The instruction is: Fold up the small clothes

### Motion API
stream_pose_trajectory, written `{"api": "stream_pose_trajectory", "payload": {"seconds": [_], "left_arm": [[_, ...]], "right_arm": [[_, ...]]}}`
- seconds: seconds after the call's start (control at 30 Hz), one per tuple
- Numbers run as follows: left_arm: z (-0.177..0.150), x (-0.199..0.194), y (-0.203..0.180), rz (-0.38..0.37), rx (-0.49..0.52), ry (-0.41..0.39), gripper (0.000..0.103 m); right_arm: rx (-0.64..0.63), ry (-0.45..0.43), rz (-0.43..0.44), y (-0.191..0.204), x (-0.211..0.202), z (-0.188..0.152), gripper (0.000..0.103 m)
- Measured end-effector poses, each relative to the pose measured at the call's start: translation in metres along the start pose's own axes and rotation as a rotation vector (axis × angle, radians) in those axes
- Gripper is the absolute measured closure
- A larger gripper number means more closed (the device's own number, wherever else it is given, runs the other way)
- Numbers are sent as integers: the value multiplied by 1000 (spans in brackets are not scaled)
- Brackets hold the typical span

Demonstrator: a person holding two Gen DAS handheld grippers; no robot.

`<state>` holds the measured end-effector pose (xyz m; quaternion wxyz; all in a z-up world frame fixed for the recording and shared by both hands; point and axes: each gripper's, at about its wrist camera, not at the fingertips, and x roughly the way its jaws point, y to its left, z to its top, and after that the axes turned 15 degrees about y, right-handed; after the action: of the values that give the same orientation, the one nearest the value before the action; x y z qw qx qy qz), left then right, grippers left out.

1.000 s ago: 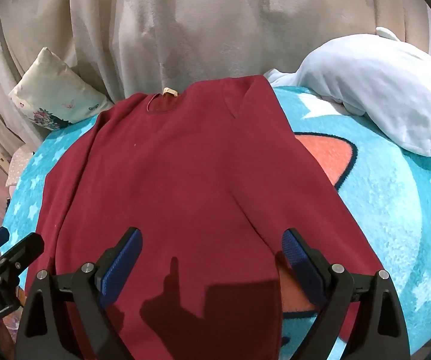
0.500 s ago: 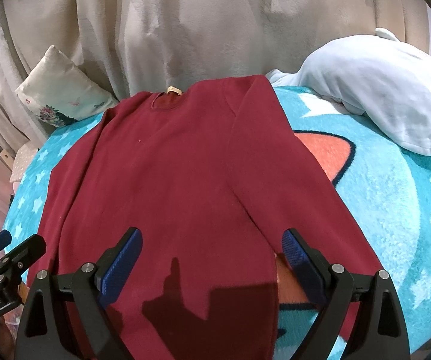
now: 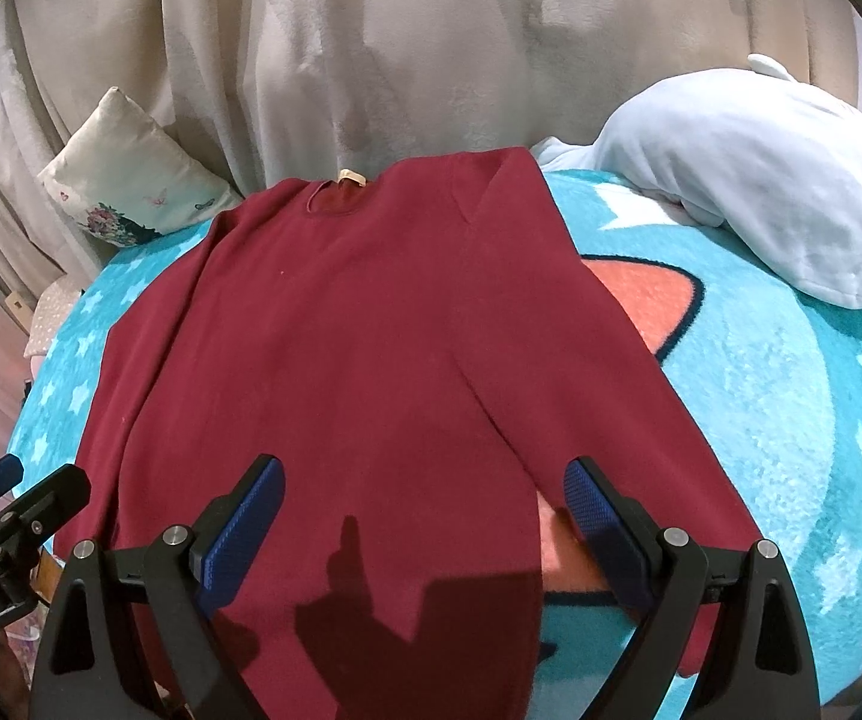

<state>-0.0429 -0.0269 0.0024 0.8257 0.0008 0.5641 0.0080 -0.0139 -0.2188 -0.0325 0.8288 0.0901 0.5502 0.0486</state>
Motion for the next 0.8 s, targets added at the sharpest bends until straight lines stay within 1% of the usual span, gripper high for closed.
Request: {"api": "stream_pose_trajectory", "payload": {"seconds": [0.33,0.47,0.57,0.63,0.73,0.8], "left_arm": [[-6,1,-9,4,-6,9,3],[-12,0,-10,2,-16,4,3],[-14,-5,-6,-4,-44,-17,3],[-15,-7,-2,-9,-72,-23,3],[-17,-5,2,-28,-102,-10,3],[-17,-1,3,-37,-113,10,3]], "right_arm": [[10,10,7,-18,-3,-9,6],[16,-8,13,-37,-9,-6,6],[70,-48,-5,-69,-22,-1,6],[142,-66,-17,-99,-30,-2,6],[264,-68,-26,-147,-37,-15,6],[307,-50,-21,-170,-36,-27,6]]}}
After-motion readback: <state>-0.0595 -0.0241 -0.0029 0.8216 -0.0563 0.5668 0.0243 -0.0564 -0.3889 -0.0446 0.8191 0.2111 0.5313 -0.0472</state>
